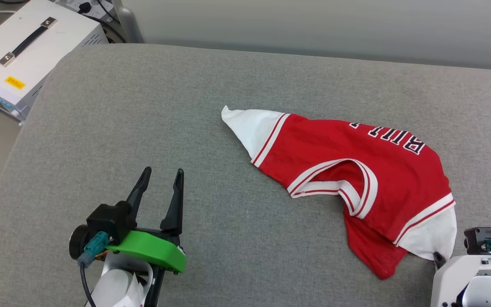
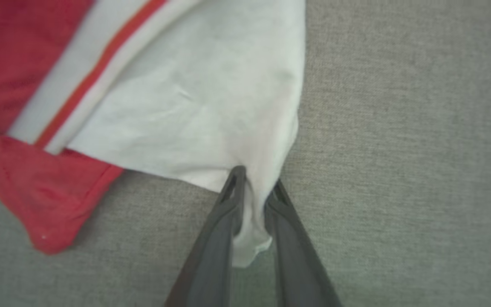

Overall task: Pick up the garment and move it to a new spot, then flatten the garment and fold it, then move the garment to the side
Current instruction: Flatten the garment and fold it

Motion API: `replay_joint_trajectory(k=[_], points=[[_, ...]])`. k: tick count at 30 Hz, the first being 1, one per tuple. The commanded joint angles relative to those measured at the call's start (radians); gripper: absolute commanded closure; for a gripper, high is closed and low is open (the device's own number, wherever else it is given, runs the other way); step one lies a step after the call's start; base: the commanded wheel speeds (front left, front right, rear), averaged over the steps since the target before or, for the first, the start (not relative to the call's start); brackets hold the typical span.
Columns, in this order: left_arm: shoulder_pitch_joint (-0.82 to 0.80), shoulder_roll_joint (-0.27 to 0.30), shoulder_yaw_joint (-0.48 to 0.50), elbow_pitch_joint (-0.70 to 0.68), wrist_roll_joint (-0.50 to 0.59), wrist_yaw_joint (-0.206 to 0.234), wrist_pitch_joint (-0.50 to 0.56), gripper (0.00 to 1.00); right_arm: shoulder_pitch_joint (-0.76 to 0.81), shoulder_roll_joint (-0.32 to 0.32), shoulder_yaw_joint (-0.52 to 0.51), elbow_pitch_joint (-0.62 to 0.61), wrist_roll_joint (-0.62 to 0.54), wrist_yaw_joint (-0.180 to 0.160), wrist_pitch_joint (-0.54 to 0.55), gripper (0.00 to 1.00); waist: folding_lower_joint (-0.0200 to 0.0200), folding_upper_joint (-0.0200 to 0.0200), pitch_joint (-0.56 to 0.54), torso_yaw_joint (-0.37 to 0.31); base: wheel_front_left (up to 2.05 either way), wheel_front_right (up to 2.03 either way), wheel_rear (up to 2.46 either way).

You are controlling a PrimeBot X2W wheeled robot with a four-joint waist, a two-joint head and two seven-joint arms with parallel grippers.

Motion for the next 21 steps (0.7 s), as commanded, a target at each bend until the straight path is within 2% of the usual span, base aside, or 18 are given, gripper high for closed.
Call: replay_joint_trajectory(k=[1,7,10,15,19,20,21], points=[[-0.013,-0.004,0.006,0.004,0.006,-0.005,-0.006,0.0,-0.003,-0.013,0.0,0.023,-0.014,-0.001,-0.007,1.0,0.0,0.011,-0.013,-0.006,0.0,0.0,0.0],[-0.003,-0.017,0.006,0.022,0.009,-0.008,-0.006,0.0,-0.005,-0.124,0.005,-0.002,-0.046,-0.001,-0.029,1.0,0.0,0.011,-0.05,-0.018,0.0,0.0,0.0],[-0.002,-0.022,0.007,0.024,0.009,-0.008,-0.006,0.0,0.005,-0.231,0.025,-0.024,-0.092,-0.001,-0.024,1.0,0.0,0.011,-0.062,-0.019,0.0,0.0,0.0],[-0.001,-0.026,0.006,0.029,0.011,-0.01,-0.006,0.0,0.01,-0.386,0.026,-0.011,-0.093,-0.001,-0.013,1.0,0.0,0.011,-0.07,-0.015,0.0,0.0,0.0],[0.002,-0.028,0.002,0.031,0.01,-0.01,-0.006,0.0,0.0,-0.41,0.049,0.051,-0.053,-0.001,-0.012,1.0,0.0,0.011,-0.069,-0.013,0.0,0.0,0.0],[0.002,-0.028,-0.003,0.033,0.01,-0.01,-0.006,0.0,-0.003,-0.408,0.056,0.073,-0.043,-0.001,-0.012,0.71,0.0,0.011,-0.069,-0.012,0.0,0.0,0.0],[0.002,-0.028,-0.006,0.035,0.01,-0.01,-0.006,0.0,-0.007,-0.405,0.059,0.09,-0.039,-0.001,-0.016,0.0,0.0,0.011,-0.07,-0.011,0.0,0.0,0.0]])
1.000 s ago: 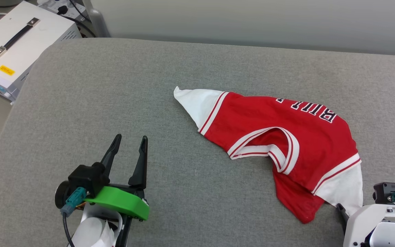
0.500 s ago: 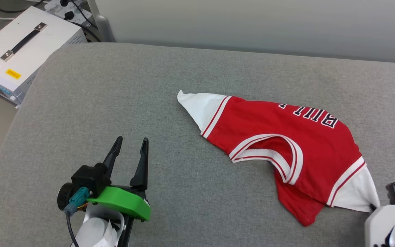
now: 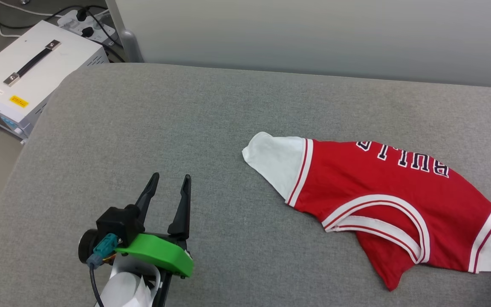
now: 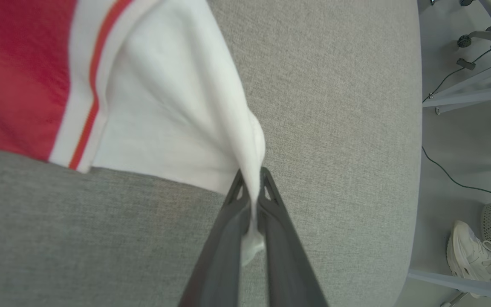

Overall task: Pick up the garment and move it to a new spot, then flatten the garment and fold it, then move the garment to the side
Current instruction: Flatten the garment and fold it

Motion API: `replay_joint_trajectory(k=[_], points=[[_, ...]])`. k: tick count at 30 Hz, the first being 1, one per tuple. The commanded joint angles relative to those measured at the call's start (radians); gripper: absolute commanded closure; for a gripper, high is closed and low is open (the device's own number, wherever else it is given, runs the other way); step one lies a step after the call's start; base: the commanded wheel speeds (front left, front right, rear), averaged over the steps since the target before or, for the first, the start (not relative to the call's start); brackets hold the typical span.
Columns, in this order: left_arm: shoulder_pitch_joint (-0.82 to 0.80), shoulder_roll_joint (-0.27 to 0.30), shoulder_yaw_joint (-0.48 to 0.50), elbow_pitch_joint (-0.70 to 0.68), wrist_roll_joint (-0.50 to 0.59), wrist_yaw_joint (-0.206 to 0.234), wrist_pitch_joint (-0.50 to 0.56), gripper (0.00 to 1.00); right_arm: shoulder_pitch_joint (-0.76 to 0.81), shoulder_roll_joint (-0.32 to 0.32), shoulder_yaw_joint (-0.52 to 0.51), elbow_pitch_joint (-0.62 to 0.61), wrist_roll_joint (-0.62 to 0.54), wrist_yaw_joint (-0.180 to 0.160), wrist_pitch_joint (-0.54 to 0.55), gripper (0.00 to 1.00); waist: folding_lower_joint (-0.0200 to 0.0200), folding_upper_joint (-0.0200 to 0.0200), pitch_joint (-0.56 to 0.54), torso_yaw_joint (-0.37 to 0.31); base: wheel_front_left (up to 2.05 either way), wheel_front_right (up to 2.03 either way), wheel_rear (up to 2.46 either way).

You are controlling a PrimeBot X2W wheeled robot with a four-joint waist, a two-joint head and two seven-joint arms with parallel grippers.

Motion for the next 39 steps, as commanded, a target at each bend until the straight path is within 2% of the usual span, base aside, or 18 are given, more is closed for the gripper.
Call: replay_joint_trajectory(k=[1,5,10,16,22,25,29,32,39], points=[[0.0,-0.003,-0.006,0.002,0.003,-0.005,-0.006,0.0,-0.016,0.01,-0.001,0.023,0.004,-0.001,-0.013,0.0,0.0,0.0109,-0.002,0.001,0.0,0.0,0.0],[0.003,0.003,-0.011,0.009,-0.001,-0.006,-0.006,0.0,-0.041,0.051,-0.027,0.063,-0.011,-0.001,-0.083,0.0,0.0,0.0109,-0.012,-0.003,0.0,0.0,0.0],[0.011,0.009,-0.004,0.016,-0.004,-0.006,-0.006,0.0,-0.06,0.116,-0.072,0.047,-0.031,-0.001,-0.171,0.0,0.0,0.0109,-0.035,-0.022,0.0,0.0,0.0],[0.021,0.005,0.008,0.006,-0.01,-0.006,-0.006,0.0,-0.053,0.191,-0.102,-0.075,-0.046,-0.001,-0.269,0.0,0.0,0.0109,-0.054,-0.056,0.0,0.0,0.0],[0.035,-0.005,0.02,-0.009,-0.019,-0.006,-0.006,0.0,-0.009,0.317,-0.122,-0.201,-0.046,-0.001,-0.404,0.0,0.0,0.0109,-0.047,-0.097,0.0,0.0,0.0],[0.038,0.004,-0.004,0.006,-0.023,-0.006,-0.006,0.0,0.006,0.377,-0.117,-0.248,-0.047,-0.001,-0.463,0.0,0.0,0.0109,-0.033,-0.125,0.0,0.0,0.0],[0.008,0.014,-0.014,0.033,-0.033,-0.006,0.002,0.0,0.003,0.409,-0.105,-0.285,-0.044,-0.001,-0.523,0.0,0.0,0.0109,-0.004,-0.158,0.0,0.0,0.0],[-0.045,0.016,-0.027,0.056,-0.047,-0.005,0.075,0.0,-0.004,0.419,-0.098,-0.308,-0.043,-0.001,-0.55,0.0,0.0,0.0109,0.024,-0.181,0.0,0.0,0.0],[-0.254,0.041,-0.075,0.149,-0.02,0.031,0.412,0.0,-0.019,0.432,-0.088,-0.321,-0.045,-0.001,-0.577,0.0,0.0,0.0109,0.094,-0.232,0.0,0.0,0.0]])
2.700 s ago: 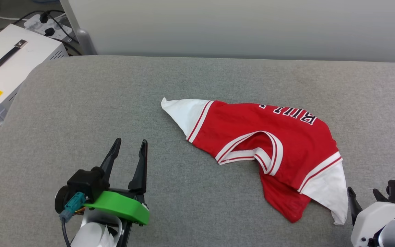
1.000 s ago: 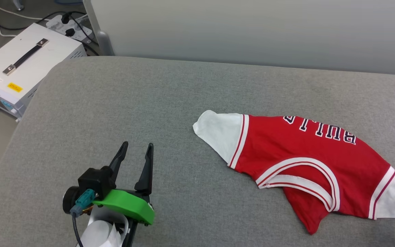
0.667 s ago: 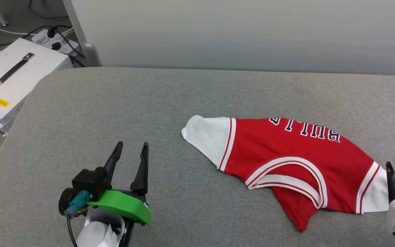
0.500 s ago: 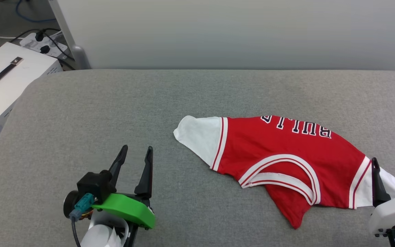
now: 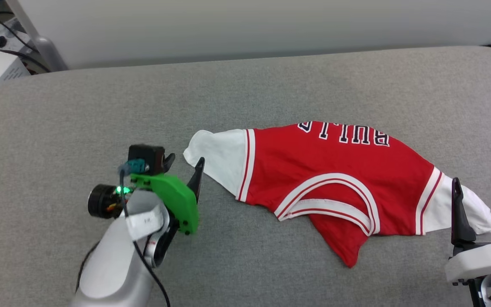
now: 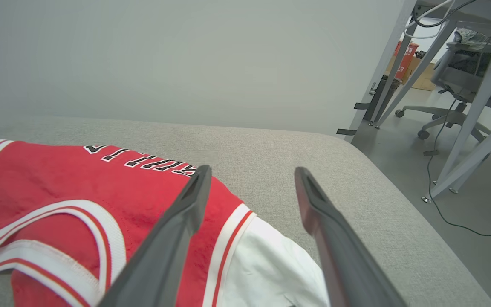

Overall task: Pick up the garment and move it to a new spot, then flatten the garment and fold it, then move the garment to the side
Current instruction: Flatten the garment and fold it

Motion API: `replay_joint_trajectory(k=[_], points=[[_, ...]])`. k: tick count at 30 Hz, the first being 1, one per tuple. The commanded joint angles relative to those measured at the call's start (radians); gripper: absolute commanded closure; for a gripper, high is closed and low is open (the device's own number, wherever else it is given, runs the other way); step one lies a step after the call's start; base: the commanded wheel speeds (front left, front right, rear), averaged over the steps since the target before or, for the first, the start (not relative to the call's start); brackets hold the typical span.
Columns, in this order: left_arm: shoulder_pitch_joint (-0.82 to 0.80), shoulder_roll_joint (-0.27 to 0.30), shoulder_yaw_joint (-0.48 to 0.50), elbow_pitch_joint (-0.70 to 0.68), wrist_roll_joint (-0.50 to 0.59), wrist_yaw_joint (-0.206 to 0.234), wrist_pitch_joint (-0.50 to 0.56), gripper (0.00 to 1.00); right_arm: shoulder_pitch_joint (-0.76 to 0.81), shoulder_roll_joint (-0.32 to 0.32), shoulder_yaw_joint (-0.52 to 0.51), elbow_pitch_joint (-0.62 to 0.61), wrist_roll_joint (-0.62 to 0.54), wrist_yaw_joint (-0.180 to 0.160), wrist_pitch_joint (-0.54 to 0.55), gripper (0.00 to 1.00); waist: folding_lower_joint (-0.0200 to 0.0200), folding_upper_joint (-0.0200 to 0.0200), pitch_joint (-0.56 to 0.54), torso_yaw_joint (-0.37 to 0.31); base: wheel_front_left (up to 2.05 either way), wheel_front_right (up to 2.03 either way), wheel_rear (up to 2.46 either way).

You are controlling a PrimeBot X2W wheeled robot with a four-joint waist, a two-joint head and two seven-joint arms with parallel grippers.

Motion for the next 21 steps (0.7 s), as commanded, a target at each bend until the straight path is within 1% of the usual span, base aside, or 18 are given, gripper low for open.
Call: replay_joint_trajectory(k=[1,3,7,12,16,21], points=[[-0.051,0.015,-0.01,0.03,0.019,0.01,0.064,0.0,-0.02,0.004,0.007,0.0,-0.001,-0.001,-0.009,0.0,-0.0001,0.0109,0.056,-0.045,0.0,0.0,0.0],[-0.116,0.031,-0.034,0.066,0.043,0.008,0.131,0.0,-0.027,0.006,0.014,0.002,-0.003,-0.001,-0.011,0.0,-0.0001,0.0109,0.081,-0.057,0.0,0.0,0.0],[-0.232,0.063,-0.062,0.145,0.098,0.023,0.214,0.0,-0.045,0.008,0.032,0.008,-0.029,-0.001,-0.018,0.0,-0.0001,0.0109,0.123,-0.08,0.0,0.0,0.0],[-0.315,0.092,-0.088,0.239,0.136,0.029,0.298,0.0,-0.059,0.013,0.037,0.024,-0.027,-0.001,-0.028,0.0,-0.0001,0.0109,0.153,-0.101,0.0,0.0,0.0],[-0.347,0.099,-0.11,0.301,0.138,0.014,0.339,0.0,-0.063,0.017,0.038,0.04,-0.023,-0.001,-0.04,0.0,-0.0001,0.0109,0.173,-0.106,0.0,0.0,0.0],[-0.366,0.103,-0.133,0.354,0.152,0.012,0.337,0.0,-0.077,0.019,0.043,0.06,-0.021,-0.001,-0.052,0.0,-0.0001,0.0109,0.19,-0.105,0.0,0.0,0.0]])
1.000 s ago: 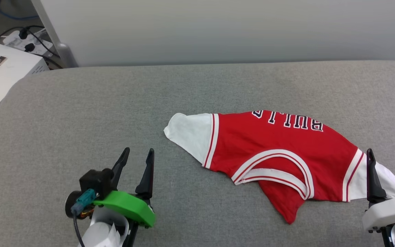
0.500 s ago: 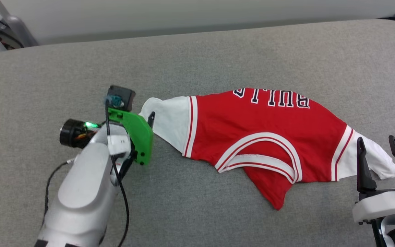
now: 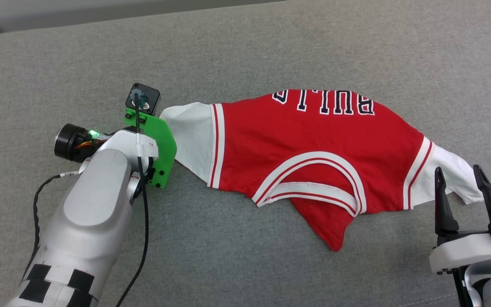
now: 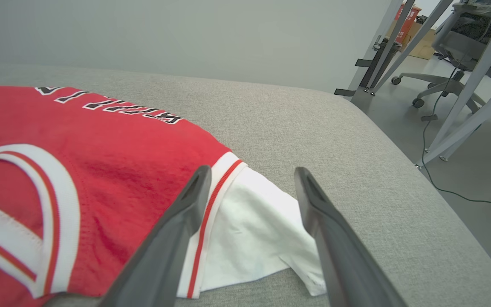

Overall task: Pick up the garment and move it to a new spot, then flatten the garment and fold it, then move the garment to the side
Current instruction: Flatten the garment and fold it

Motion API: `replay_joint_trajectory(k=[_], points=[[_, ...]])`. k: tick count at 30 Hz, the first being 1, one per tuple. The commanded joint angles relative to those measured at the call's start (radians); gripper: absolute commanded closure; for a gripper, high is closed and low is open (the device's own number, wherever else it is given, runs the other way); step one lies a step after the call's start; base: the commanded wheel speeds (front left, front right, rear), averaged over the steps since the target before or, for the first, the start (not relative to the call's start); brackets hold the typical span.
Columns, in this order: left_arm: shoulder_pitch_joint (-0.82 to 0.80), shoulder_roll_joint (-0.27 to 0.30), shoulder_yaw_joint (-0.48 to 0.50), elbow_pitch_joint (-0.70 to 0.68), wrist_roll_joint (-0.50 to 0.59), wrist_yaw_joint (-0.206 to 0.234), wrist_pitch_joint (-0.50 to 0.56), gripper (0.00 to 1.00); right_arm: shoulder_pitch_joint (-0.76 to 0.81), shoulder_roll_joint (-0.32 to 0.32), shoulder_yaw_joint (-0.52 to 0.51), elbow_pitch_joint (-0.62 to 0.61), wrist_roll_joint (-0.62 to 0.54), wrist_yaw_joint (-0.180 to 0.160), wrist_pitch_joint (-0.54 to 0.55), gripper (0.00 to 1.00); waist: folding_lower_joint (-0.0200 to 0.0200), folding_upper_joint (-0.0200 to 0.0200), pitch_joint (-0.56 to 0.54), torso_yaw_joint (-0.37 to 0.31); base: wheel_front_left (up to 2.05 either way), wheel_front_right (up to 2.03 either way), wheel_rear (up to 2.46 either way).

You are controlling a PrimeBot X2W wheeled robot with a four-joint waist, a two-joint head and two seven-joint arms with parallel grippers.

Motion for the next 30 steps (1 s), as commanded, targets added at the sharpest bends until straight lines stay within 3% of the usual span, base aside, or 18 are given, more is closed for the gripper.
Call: replay_joint_trajectory(k=[1,2,4,10,17,23,30], points=[[0.002,0.003,-0.012,0.031,0.009,-0.006,0.009,0.0,-0.022,0.003,0.003,0.007,0.004,-0.001,-0.009,0.0,-0.0001,0.0109,0.01,-0.002,0.0,0.0,0.0],[0.003,0.002,-0.022,0.047,0.009,-0.011,0.019,0.01,-0.025,0.003,0.005,0.011,0.004,-0.001,-0.011,0.0,-0.0001,0.0109,0.012,-0.001,0.0,0.0,0.0],[0.008,-0.002,-0.045,0.071,0.005,-0.023,0.04,1.0,-0.029,0.004,0.005,0.017,0.003,-0.001,-0.014,0.0,-0.0001,0.0109,0.012,0.001,0.0,0.0,0.0],[0.042,-0.009,-0.091,0.09,-0.027,-0.04,0.031,1.0,-0.03,0.004,-0.003,0.036,-0.005,-0.001,-0.014,0.0,-0.0001,0.0109,-0.013,0.018,0.0,0.0,0.0],[0.114,-0.005,-0.053,0.025,-0.081,-0.024,-0.061,1.0,-0.008,0.005,-0.011,0.052,-0.012,-0.001,0.007,0.0,-0.0001,0.0109,-0.093,0.059,0.0,0.0,0.0],[0.23,0.042,0.005,-0.137,-0.138,0.007,-0.091,1.0,0.025,-0.004,-0.016,0.061,-0.004,-0.001,0.042,0.0,-0.0001,0.0109,-0.171,0.11,0.0,0.0,0.0],[0.428,0.111,0.052,-0.386,-0.189,0.052,-0.042,1.0,0.06,-0.011,-0.014,0.053,0.009,-0.001,0.08,0.0,-0.0001,0.0109,-0.22,0.166,0.0,0.0,0.0]])
